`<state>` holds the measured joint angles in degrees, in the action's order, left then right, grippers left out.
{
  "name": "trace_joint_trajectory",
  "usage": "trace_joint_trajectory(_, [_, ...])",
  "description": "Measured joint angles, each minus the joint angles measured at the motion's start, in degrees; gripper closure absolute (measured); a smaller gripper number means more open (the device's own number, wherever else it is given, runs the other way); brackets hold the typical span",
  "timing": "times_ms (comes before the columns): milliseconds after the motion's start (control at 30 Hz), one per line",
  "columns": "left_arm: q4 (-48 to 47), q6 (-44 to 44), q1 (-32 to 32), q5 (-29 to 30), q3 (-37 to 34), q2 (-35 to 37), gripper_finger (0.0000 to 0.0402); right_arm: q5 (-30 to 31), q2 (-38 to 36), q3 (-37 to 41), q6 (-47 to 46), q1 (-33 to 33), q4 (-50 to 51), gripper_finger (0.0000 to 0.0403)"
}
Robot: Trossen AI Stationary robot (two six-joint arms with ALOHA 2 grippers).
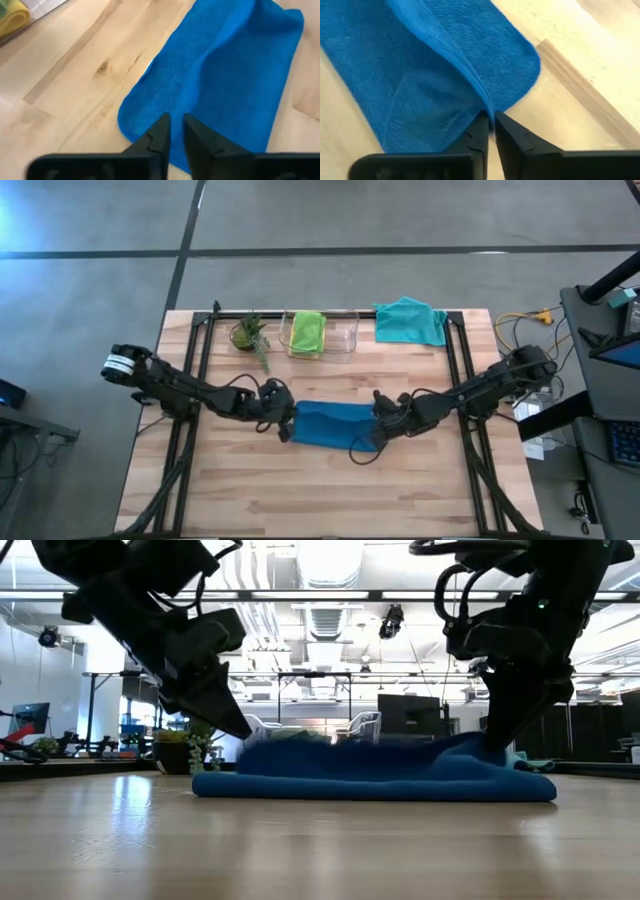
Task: Fold microfiber towels
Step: Fold the bottom blue towel
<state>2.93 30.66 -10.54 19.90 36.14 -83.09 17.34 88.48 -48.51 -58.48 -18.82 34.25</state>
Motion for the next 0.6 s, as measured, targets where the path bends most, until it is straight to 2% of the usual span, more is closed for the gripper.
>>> trace_joint_trajectory(300, [-0.1,0.3,2.9,-0.2,0.0,1.2,0.0240,1.8,-3.6,0.0,-1.1,0.6,5.8,0.0299])
trace_joint_trajectory(367, [0.1,0.4,3.5,-2.6,0.0,1.8,0.0218,2.8,-5.8,0.0,-1.1,0.2,4.9,0.0286])
trace_joint_trajectory(500, [0.5,-0.5,3.3,-12.0,0.2,1.1,0.0206,3.1,-9.1,0.9,5.0,-3.4,-7.0,0.0272])
trace_joint_trajectory(600, [0.2,-3.5,2.3,-14.6,0.0,-1.1,0.0214,3.0,-9.4,2.3,8.2,-6.3,-15.1,0.0274])
